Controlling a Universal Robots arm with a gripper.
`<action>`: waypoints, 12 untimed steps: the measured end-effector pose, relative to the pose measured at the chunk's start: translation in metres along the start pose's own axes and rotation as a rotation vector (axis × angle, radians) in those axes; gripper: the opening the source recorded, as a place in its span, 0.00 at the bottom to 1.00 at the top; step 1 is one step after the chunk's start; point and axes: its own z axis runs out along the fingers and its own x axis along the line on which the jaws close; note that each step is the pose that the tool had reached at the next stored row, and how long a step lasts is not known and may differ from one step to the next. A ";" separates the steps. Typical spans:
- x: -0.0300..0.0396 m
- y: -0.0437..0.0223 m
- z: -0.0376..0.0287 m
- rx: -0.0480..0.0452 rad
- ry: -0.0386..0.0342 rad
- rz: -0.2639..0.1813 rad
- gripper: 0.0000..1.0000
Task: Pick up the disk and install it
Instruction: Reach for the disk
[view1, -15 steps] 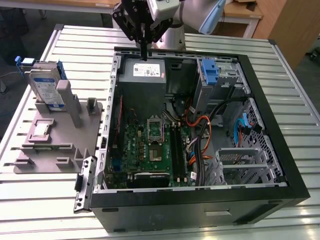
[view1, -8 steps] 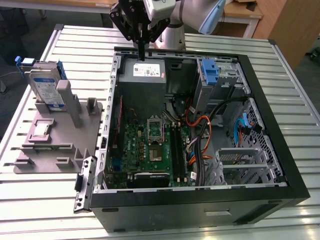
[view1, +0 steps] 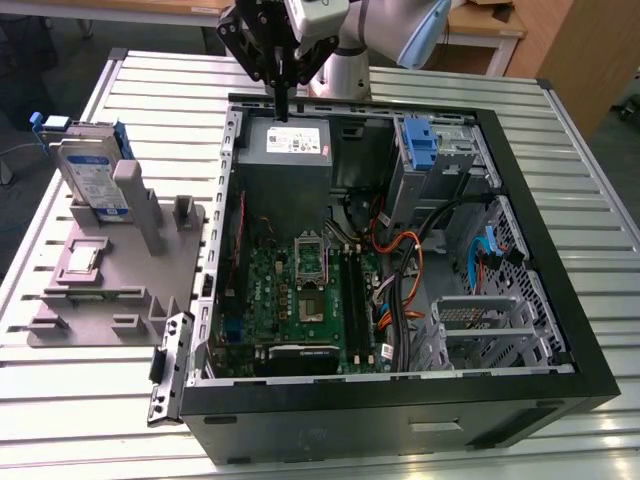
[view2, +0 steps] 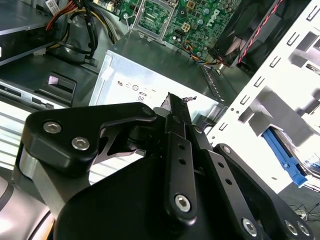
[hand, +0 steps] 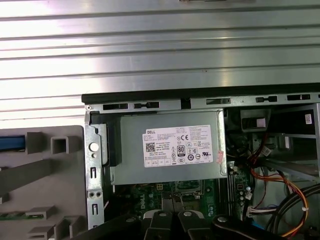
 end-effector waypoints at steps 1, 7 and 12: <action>0.0005 -0.0001 0.0000 0.0000 0.0000 0.000 0.11; 0.0029 -0.0002 0.0000 -0.0001 0.0000 0.000 0.11; 0.0054 -0.0005 -0.0001 -0.0004 0.0001 0.000 0.11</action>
